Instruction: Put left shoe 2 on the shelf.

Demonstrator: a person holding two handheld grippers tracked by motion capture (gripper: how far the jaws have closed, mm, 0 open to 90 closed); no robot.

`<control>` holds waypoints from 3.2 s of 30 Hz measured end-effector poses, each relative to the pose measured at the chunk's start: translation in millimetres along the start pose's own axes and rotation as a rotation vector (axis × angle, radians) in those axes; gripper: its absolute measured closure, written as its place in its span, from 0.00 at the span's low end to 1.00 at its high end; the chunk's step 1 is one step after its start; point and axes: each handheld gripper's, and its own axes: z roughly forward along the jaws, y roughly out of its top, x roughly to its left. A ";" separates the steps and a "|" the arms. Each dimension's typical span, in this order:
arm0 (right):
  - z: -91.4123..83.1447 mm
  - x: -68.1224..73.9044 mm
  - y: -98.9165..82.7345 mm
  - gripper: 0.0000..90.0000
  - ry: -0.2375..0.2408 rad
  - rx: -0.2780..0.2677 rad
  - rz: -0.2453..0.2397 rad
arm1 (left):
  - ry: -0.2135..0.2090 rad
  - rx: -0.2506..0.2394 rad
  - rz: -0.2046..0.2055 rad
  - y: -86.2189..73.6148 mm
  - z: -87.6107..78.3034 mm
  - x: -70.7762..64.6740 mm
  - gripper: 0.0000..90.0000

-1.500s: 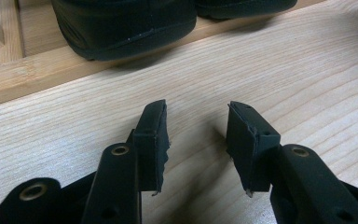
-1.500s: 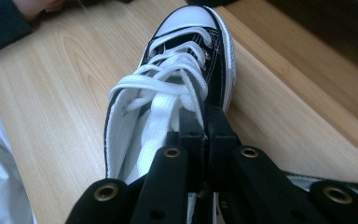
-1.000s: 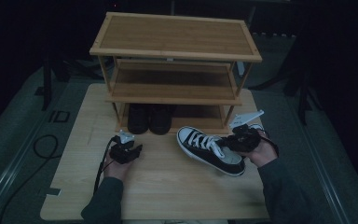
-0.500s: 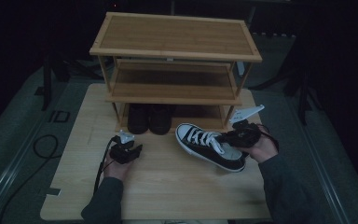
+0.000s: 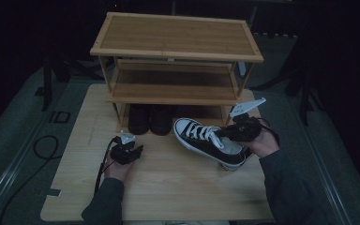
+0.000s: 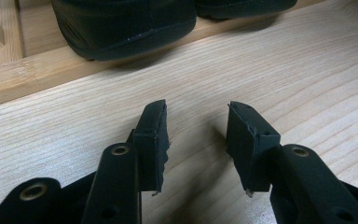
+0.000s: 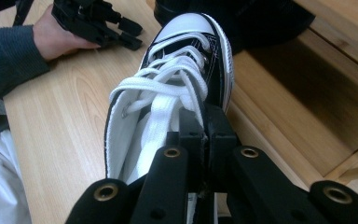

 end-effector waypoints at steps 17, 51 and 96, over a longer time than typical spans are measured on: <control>-18.2 0.3 31.0 0.98 0.013 -0.070 -0.026 | 0.000 0.001 0.003 0.0 -0.1 0.3 0.65; -6.4 -24.5 95.6 0.98 -0.160 -0.209 0.072 | -0.003 0.000 0.000 -0.1 -0.1 0.8 0.65; -8.5 -36.5 80.1 0.76 -0.289 -0.223 0.171 | -0.163 0.006 0.181 63.7 32.4 -85.7 0.78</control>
